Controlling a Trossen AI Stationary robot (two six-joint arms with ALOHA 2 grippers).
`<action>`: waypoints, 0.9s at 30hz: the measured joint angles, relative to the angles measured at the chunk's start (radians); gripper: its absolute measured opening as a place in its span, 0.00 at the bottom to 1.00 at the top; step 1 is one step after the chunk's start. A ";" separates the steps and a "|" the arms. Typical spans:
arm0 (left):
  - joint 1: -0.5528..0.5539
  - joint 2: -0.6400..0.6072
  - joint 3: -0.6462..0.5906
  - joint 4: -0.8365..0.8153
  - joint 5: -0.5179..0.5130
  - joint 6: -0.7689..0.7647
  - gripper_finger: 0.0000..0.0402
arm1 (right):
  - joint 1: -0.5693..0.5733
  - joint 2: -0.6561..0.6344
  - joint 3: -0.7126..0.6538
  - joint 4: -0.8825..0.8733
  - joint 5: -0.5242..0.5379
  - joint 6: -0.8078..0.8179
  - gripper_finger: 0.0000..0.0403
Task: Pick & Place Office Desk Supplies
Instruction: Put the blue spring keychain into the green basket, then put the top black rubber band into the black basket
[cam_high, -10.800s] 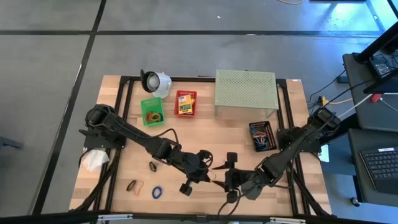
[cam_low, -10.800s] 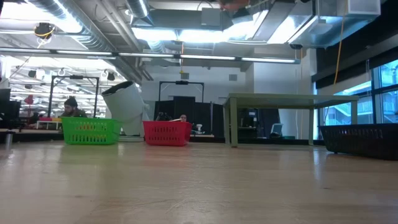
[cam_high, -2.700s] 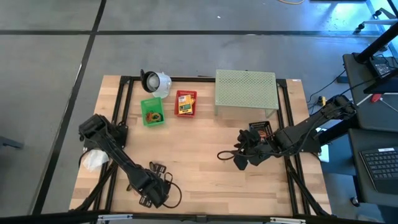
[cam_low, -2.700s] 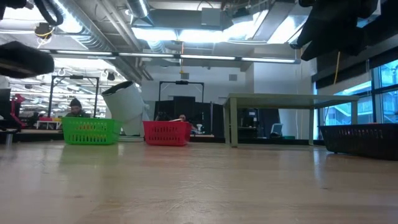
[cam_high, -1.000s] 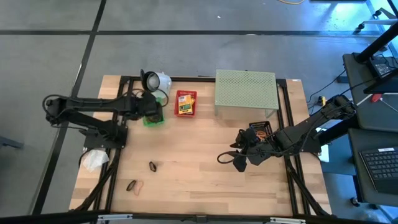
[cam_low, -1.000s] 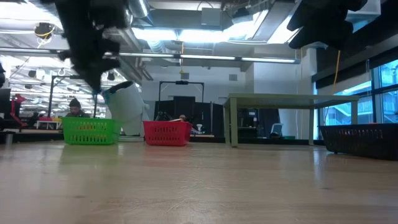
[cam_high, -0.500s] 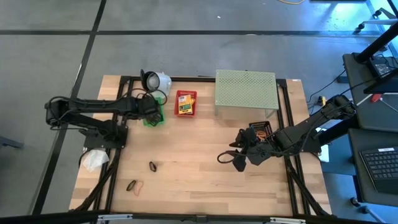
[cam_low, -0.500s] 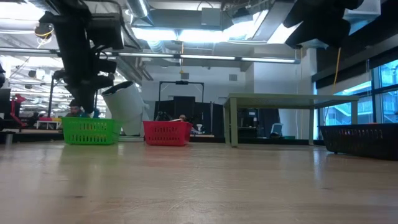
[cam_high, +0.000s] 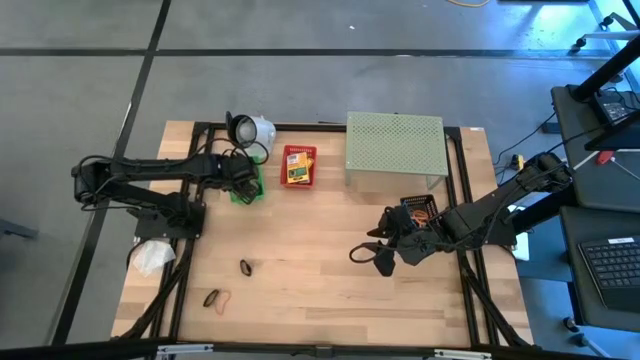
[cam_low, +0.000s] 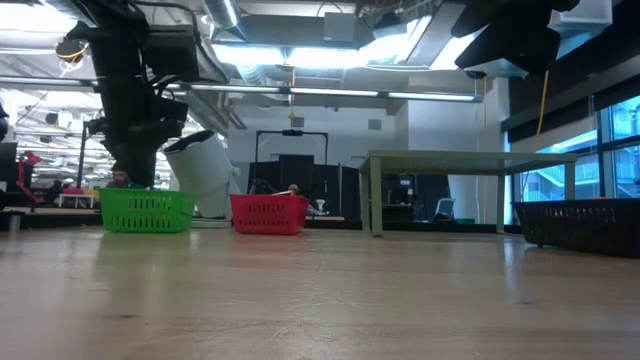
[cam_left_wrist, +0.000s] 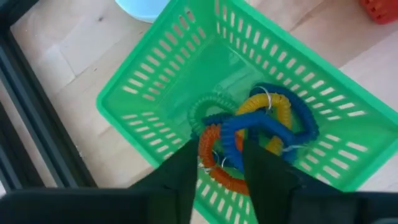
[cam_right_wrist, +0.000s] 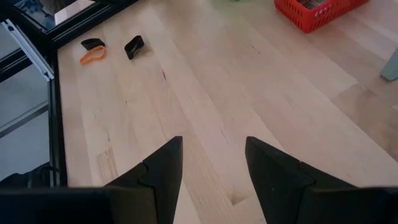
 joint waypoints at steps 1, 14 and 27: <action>0.000 0.000 0.003 -0.001 -0.001 0.008 0.32 | 0.000 0.000 0.000 0.000 0.000 -0.002 0.44; -0.020 0.000 0.136 -0.069 0.170 0.243 0.47 | 0.000 0.000 0.000 0.000 -0.004 -0.006 0.44; -0.460 -0.011 0.198 -0.126 0.283 0.406 0.40 | 0.000 0.000 0.000 0.000 -0.027 -0.003 0.44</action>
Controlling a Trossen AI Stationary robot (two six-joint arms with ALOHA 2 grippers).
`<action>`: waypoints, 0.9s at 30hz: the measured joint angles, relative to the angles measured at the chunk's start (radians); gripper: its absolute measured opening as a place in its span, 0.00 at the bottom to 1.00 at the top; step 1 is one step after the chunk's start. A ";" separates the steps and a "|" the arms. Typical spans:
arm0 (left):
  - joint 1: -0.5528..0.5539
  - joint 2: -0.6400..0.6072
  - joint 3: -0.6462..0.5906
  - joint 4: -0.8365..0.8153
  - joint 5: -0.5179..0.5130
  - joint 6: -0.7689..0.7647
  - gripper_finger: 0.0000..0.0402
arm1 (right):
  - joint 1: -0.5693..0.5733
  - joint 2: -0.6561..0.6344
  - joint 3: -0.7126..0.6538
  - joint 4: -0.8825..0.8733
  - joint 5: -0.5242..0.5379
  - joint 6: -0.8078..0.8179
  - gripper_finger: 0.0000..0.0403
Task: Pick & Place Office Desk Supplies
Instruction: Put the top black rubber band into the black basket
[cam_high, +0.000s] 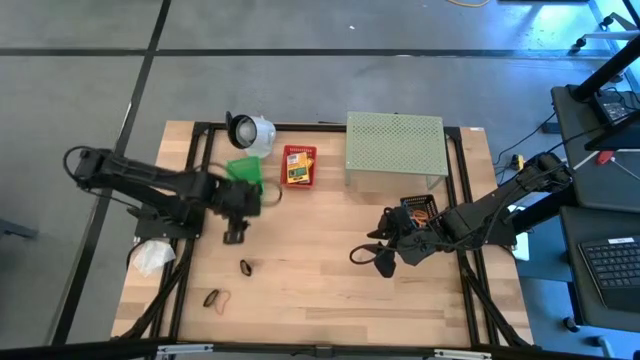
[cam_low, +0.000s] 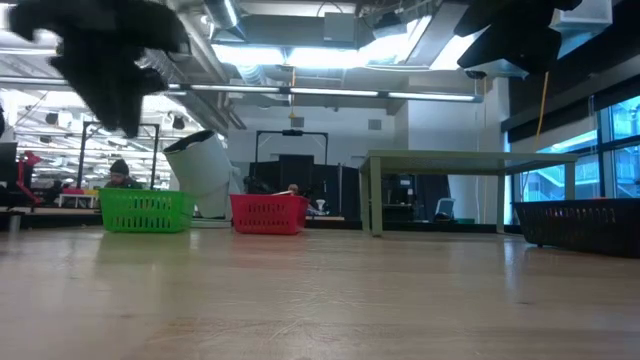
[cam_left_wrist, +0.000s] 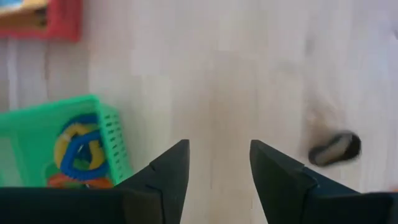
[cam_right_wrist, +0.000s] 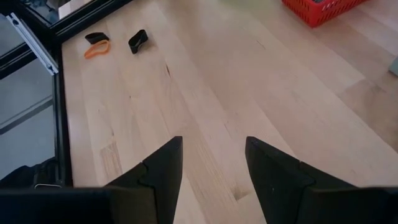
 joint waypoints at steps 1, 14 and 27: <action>-0.042 0.000 0.000 -0.002 -0.020 0.001 0.40 | 0.000 0.001 0.000 0.000 0.000 0.001 0.44; -0.407 0.242 0.000 0.035 -0.045 -0.054 0.56 | 0.000 0.050 0.000 0.031 -0.007 0.022 0.44; -0.480 0.442 0.000 0.156 0.035 -0.005 0.60 | 0.000 0.080 0.000 0.056 -0.055 0.018 0.44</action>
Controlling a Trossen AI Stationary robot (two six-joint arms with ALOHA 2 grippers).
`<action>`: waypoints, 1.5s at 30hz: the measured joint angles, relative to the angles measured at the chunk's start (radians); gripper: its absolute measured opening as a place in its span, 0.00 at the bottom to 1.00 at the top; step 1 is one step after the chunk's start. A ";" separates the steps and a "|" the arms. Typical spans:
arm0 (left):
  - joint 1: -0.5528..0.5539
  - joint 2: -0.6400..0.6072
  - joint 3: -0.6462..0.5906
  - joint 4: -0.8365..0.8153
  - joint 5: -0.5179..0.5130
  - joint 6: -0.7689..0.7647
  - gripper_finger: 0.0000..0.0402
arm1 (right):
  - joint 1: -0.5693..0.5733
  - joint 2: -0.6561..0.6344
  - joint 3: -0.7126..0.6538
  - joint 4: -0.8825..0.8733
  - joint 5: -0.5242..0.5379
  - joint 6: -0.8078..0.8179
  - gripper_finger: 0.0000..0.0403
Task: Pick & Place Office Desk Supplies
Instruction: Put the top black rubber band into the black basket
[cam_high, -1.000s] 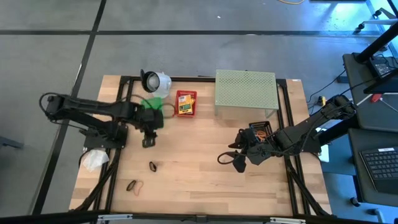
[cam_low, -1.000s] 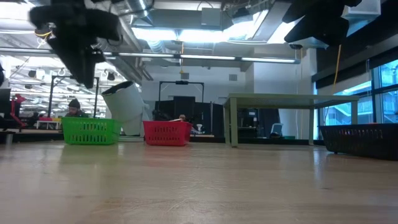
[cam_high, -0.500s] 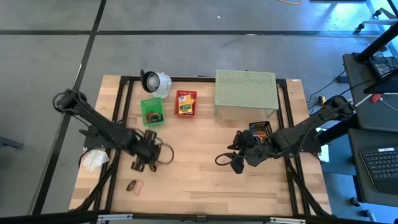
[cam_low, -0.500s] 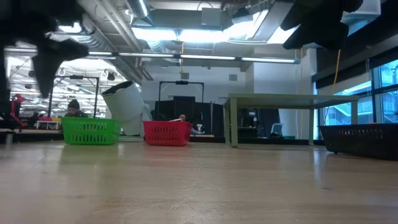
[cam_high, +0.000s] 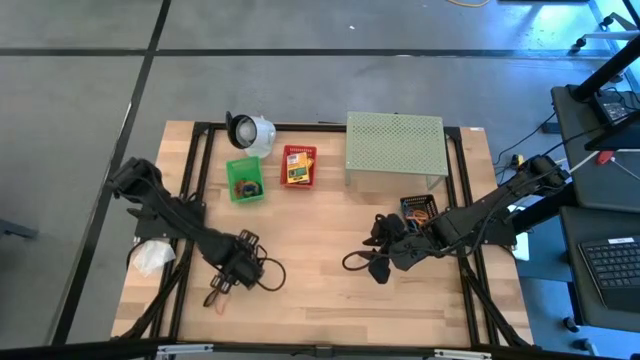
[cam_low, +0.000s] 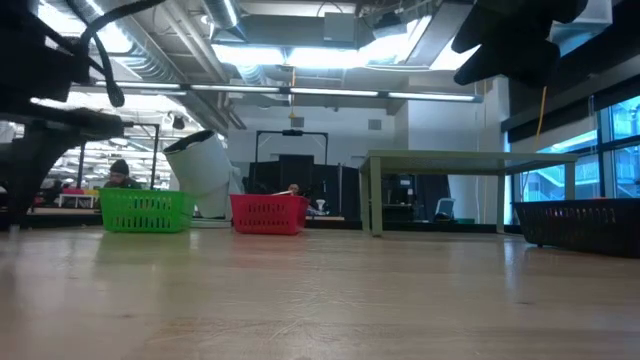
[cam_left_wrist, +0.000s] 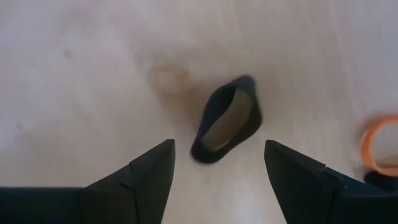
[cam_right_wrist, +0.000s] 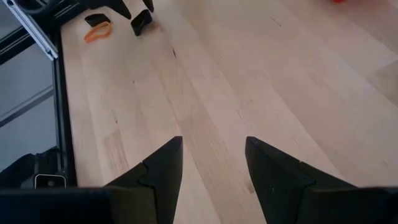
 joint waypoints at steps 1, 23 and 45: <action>-0.003 0.010 0.000 0.013 0.000 0.004 0.60 | 0.000 0.000 0.000 0.001 0.000 -0.001 0.44; -0.006 0.097 0.024 0.027 -0.007 0.006 0.01 | 0.000 0.000 0.000 0.030 0.043 -0.004 0.44; 0.097 0.098 0.156 0.587 -0.603 0.032 0.01 | -0.004 0.177 0.000 0.403 0.172 -0.344 0.44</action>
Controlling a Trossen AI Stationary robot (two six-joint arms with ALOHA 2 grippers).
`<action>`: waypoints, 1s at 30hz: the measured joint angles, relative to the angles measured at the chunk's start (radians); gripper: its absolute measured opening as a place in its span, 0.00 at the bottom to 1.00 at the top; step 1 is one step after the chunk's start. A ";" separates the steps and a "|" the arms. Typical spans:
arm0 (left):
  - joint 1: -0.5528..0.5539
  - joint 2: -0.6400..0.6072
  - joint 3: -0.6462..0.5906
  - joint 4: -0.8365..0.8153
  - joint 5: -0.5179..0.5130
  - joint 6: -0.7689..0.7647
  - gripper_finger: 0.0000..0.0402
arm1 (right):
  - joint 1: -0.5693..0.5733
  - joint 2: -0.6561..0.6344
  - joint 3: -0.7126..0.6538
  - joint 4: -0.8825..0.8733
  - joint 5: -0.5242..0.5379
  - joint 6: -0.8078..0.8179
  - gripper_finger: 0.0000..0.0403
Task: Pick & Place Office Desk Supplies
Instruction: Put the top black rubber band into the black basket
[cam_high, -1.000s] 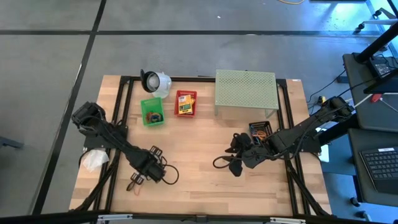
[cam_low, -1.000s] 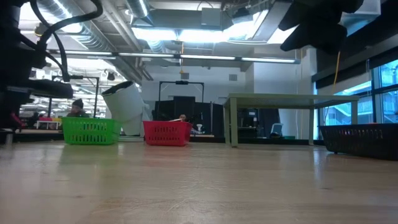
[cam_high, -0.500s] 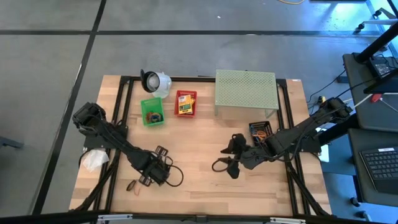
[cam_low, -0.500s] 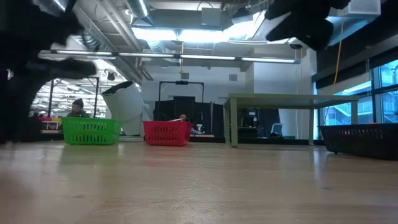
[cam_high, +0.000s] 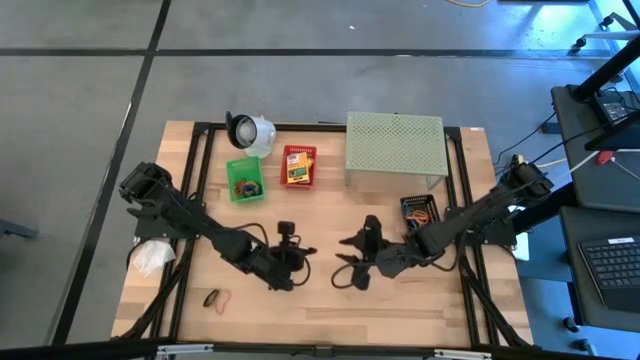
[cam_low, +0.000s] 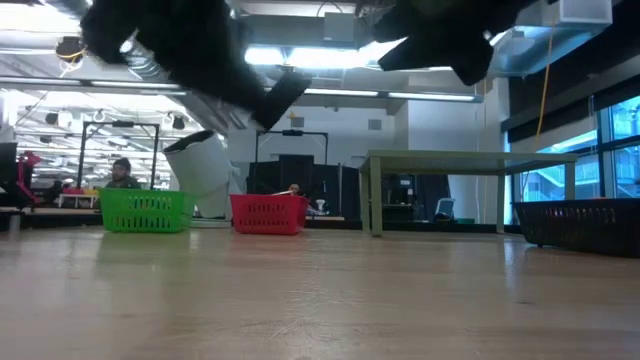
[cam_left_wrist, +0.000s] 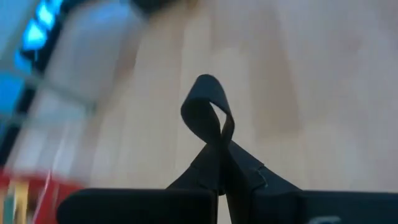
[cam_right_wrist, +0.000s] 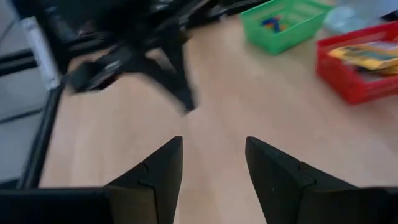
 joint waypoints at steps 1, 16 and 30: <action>0.000 0.001 0.000 0.050 0.004 0.034 0.01 | -0.005 0.000 0.000 0.008 0.013 0.000 0.44; 0.012 0.001 0.000 0.302 -0.010 0.192 0.01 | -0.020 0.001 0.000 0.162 -0.135 -0.083 0.46; 0.032 0.001 0.000 0.464 0.066 0.248 0.01 | -0.018 0.003 0.000 0.195 -0.091 -0.094 0.61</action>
